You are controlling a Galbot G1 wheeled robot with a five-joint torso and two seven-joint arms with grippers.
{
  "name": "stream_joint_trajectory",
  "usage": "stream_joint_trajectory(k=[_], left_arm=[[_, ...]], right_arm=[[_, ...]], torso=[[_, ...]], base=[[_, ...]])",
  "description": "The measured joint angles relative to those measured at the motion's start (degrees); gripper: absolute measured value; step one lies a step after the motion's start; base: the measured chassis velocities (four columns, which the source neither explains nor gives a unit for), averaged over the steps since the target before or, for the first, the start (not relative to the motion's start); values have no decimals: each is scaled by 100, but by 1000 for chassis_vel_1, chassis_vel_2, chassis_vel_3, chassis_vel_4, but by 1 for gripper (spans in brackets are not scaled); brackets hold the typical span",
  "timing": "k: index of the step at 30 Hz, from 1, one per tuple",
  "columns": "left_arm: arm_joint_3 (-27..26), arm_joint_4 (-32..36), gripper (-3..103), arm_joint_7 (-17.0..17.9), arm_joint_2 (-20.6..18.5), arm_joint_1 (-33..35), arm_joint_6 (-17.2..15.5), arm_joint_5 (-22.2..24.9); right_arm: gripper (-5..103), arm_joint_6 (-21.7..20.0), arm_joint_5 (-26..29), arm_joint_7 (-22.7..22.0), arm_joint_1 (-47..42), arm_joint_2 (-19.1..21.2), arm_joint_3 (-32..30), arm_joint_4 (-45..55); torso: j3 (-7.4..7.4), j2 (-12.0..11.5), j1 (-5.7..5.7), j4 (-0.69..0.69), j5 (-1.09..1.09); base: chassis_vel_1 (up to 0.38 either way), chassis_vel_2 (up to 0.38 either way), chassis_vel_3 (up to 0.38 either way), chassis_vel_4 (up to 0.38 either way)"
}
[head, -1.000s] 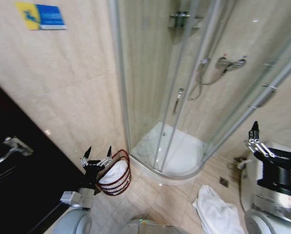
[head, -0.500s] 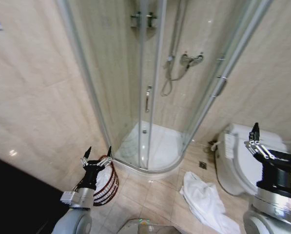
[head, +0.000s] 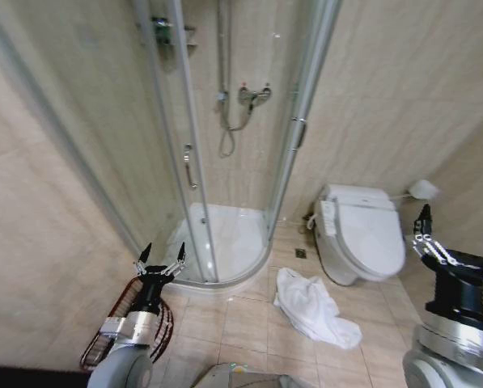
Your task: Discard the used towel into the hamper.
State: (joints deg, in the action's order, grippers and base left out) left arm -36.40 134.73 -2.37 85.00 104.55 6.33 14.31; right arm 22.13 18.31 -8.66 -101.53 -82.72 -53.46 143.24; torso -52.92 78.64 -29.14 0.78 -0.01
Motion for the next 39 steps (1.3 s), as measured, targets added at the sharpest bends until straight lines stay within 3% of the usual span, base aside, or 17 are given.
stream_joint_trajectory(k=[13, 27, 31, 32, 35, 39], left_arm=[[0, 0, 100, 0, 0, 0, 0, 0], [1, 0, 100, 0, 1, 0, 0, 0], [1, 0, 100, 0, 1, 0, 0, 0], [1, 0, 100, 0, 1, 0, 0, 0], [1, 0, 100, 0, 1, 0, 0, 0], [2, 0, 100, -1, 1, 0, 0, 0]], right_arm=[[100, -56, 5, -60, -29, 13, 143, 0], [100, -51, -13, -34, -26, 36, 214, -1], [100, 7, -4, -18, -66, 30, 194, 0], [100, 73, 34, 5, -73, 37, 186, -1], [100, 137, 78, 38, -74, 42, 169, 0], [100, 160, 129, 67, -89, 47, 134, -1]], torso=[[-1, -1, -1, 2, -1], [-1, -2, -2, 3, 5], [-1, -2, -2, 1, -5], [-1, -2, -1, 2, 4], [-1, -2, -1, 1, -3], [-1, -2, -3, 1, 4]], base=[[-37, -36, 1, -2], [-167, -174, 169, 167], [-178, -183, 187, 185], [-146, -142, 155, 167], [-149, -163, 142, 156], [-79, -109, 90, 104]])
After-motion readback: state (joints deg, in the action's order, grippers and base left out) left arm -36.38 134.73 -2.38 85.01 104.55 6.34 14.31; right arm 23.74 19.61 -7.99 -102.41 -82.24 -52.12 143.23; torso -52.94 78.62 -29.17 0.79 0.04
